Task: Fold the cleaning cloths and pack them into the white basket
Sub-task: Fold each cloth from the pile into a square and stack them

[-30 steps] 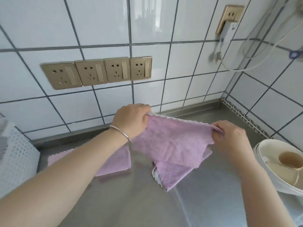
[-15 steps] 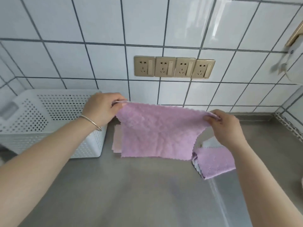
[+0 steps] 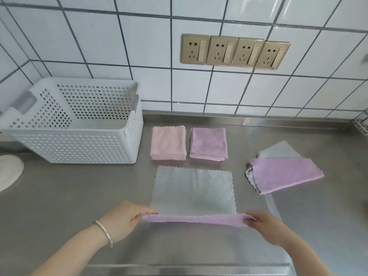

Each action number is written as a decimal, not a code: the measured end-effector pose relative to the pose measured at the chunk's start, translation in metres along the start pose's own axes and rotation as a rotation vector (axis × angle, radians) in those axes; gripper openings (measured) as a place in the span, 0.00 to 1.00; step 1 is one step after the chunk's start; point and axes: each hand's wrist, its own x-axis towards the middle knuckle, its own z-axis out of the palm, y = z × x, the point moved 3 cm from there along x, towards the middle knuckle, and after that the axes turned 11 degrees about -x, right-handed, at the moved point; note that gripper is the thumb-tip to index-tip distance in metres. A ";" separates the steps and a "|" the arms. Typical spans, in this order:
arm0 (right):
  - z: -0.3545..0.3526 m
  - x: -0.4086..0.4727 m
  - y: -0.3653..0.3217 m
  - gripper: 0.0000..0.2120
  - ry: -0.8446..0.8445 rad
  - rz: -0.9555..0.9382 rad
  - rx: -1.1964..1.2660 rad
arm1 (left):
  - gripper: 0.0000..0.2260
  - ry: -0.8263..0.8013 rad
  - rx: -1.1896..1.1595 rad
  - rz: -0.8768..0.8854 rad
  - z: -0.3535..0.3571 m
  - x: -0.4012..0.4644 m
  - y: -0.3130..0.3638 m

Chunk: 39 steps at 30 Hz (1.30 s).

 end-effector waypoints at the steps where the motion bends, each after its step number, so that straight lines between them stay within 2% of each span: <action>1: 0.011 0.001 0.007 0.14 -0.049 0.032 -0.029 | 0.14 -0.050 0.001 -0.027 0.012 -0.001 -0.006; 7: 0.046 -0.007 0.025 0.16 -0.322 0.104 -0.038 | 0.12 -0.294 -0.018 -0.173 0.056 -0.012 -0.030; 11: 0.046 -0.007 0.025 0.13 -0.363 0.136 -0.035 | 0.07 -0.322 -0.077 -0.240 0.053 -0.005 -0.035; 14: 0.039 0.009 0.024 0.08 -0.251 0.173 0.035 | 0.13 -0.256 -0.139 -0.272 0.038 0.015 -0.030; 18: 0.029 0.038 0.020 0.11 0.023 0.244 0.235 | 0.11 -0.052 -0.289 -0.337 0.029 0.049 -0.036; 20: 0.027 0.049 0.011 0.09 0.112 0.240 0.243 | 0.12 0.054 -0.413 -0.411 0.031 0.063 -0.038; 22: 0.026 0.059 0.004 0.08 0.175 0.248 0.190 | 0.13 0.115 -0.435 -0.444 0.031 0.078 -0.042; 30: 0.027 0.080 0.000 0.09 0.264 0.295 0.139 | 0.12 0.154 -0.181 -0.431 0.022 0.119 -0.046; 39: 0.025 0.097 0.002 0.12 0.241 0.378 0.038 | 0.11 0.161 -0.011 -0.478 0.018 0.135 -0.050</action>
